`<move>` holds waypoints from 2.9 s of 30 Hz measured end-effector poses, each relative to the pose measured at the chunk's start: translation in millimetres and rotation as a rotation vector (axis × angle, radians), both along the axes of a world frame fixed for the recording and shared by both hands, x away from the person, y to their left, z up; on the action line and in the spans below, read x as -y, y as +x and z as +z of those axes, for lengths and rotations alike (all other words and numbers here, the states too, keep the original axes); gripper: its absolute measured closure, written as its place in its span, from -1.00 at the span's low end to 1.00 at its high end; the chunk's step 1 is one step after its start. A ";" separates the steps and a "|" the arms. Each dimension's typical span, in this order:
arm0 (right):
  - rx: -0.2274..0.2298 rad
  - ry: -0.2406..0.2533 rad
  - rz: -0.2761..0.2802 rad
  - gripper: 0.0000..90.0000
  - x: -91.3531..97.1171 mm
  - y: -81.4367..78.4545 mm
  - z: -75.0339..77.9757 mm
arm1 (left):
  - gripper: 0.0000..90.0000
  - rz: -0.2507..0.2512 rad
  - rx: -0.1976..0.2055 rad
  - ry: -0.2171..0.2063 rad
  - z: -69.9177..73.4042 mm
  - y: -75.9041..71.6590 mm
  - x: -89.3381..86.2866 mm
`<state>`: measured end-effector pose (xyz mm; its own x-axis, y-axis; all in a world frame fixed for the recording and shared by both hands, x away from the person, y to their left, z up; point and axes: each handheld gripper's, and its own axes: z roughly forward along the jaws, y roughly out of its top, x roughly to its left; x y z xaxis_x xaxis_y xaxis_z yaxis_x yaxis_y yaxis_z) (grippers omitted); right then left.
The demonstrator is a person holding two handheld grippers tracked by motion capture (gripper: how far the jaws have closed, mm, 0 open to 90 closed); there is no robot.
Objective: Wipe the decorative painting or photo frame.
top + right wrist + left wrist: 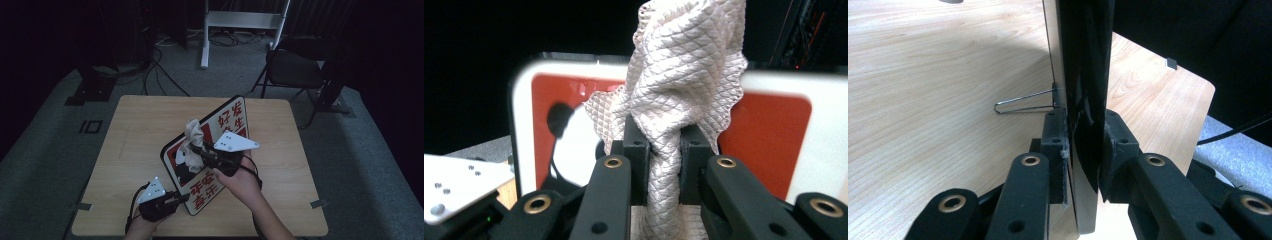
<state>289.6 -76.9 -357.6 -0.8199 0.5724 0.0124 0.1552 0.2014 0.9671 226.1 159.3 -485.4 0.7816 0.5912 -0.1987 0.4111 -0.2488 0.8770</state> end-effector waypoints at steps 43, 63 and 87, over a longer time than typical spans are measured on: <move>-0.246 -0.123 -0.074 0.75 38.4 -16.7 -120.6 | 0.71 0.000 -0.008 0.001 -1.0 0.6 1.9; -0.358 -0.192 -0.110 0.75 50.7 -21.2 -165.9 | 0.72 0.014 -0.001 -0.006 -2.4 0.6 3.9; -0.372 -0.161 -0.120 0.75 66.8 -22.3 -147.0 | 0.71 0.015 -0.011 -0.012 -1.8 17.9 18.2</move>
